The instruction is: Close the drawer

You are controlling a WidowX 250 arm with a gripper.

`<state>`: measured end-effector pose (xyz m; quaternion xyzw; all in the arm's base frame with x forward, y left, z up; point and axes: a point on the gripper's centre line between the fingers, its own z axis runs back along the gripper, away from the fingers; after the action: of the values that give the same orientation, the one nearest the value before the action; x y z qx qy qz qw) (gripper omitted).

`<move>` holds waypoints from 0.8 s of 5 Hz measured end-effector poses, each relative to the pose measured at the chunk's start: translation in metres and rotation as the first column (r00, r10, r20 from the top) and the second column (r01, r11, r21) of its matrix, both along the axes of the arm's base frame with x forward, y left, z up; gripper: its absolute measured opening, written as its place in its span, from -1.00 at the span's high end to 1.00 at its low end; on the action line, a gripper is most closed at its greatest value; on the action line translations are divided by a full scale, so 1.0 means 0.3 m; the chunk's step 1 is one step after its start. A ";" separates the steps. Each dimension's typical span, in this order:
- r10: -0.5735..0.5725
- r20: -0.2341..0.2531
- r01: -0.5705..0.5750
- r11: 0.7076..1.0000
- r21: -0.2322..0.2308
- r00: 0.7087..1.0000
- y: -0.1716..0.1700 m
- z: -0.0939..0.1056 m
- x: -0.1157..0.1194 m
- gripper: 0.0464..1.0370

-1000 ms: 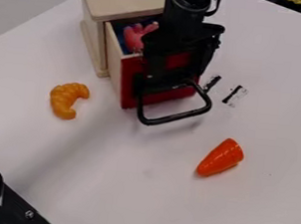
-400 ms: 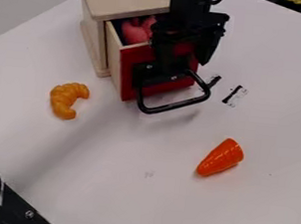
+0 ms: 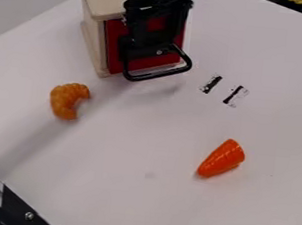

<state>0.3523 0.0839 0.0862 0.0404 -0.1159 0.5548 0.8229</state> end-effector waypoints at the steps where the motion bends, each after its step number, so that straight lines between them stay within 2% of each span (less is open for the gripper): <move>1: 0.009 0.007 -0.009 1.000 0.004 1.000 0.012 0.014 0.010 -0.92; 4: 0.001 -0.014 -0.001 1.000 -0.004 1.000 0.017 -0.006 0.040 -0.92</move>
<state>0.3642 0.0889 0.0845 0.0429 -0.1090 0.5550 0.8236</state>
